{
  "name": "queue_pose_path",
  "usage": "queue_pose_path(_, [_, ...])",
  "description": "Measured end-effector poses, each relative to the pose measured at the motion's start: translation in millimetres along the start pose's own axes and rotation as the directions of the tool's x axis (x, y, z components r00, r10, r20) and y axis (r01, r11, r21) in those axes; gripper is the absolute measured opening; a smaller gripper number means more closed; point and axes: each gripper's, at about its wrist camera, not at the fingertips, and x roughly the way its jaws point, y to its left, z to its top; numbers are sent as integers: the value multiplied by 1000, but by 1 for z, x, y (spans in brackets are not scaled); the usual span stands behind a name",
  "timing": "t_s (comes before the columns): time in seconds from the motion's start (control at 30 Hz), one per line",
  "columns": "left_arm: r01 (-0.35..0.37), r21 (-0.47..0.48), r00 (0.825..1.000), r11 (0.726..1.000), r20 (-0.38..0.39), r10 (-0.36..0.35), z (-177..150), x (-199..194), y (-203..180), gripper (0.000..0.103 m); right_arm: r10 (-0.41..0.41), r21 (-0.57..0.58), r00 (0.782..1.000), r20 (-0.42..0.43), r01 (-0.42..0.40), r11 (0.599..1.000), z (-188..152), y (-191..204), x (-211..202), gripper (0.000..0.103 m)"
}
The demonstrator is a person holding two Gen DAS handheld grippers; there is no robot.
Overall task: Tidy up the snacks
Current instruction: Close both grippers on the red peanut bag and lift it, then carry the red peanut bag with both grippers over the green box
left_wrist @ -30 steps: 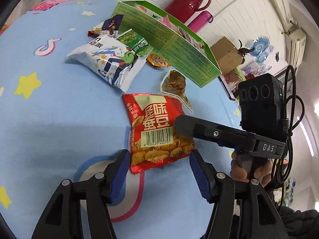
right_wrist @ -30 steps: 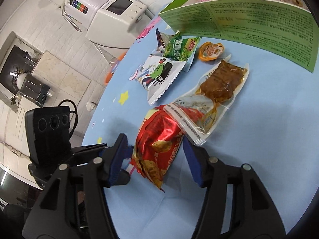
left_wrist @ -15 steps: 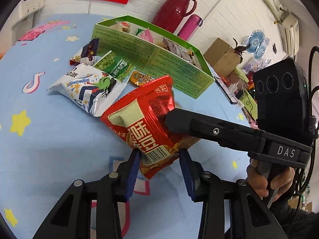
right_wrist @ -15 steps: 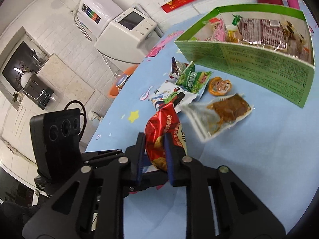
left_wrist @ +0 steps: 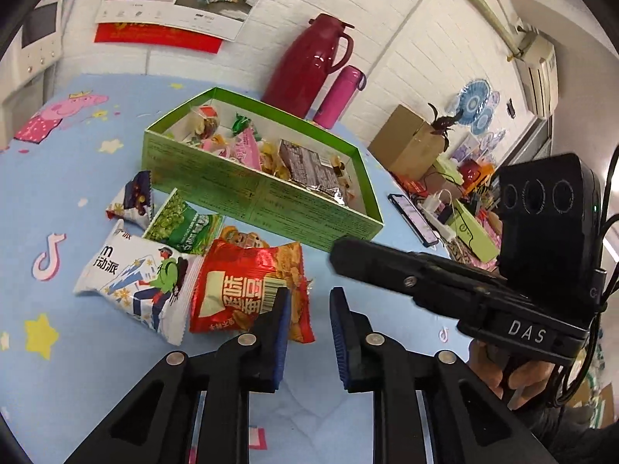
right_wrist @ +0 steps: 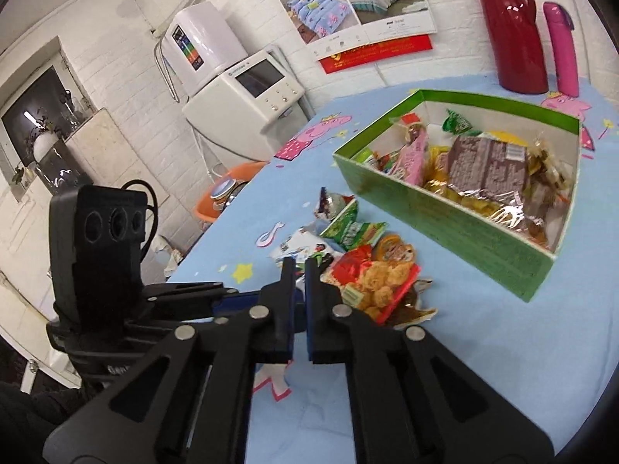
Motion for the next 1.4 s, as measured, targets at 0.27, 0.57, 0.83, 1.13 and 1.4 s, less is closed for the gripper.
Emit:
queue_pose_path(0.27, [32,-137,999,990,-7,-34,10,5,56,53,-44,86,996,-72,50,995,-36,-33,-3,43])
queue_pose_path(0.57, [131,-174,975,976,-157,-159,13,55,83,53,-1,147,995,-103,16,989,-33,-42,28,43])
queue_pose_path(0.83, [98,-111,978,989,-172,-116,6,56,70,50,24,181,989,-144,3,983,-41,-56,45,23])
queue_pose_path(1.13, [129,-41,990,991,-59,-131,28,22,27,42,-7,88,1000,-22,9,996,-20,-31,-3,23])
queue_pose_path(1.4, [115,16,993,993,34,-115,92,18,7,42,-21,53,994,110,16,998,32,-36,-13,23])
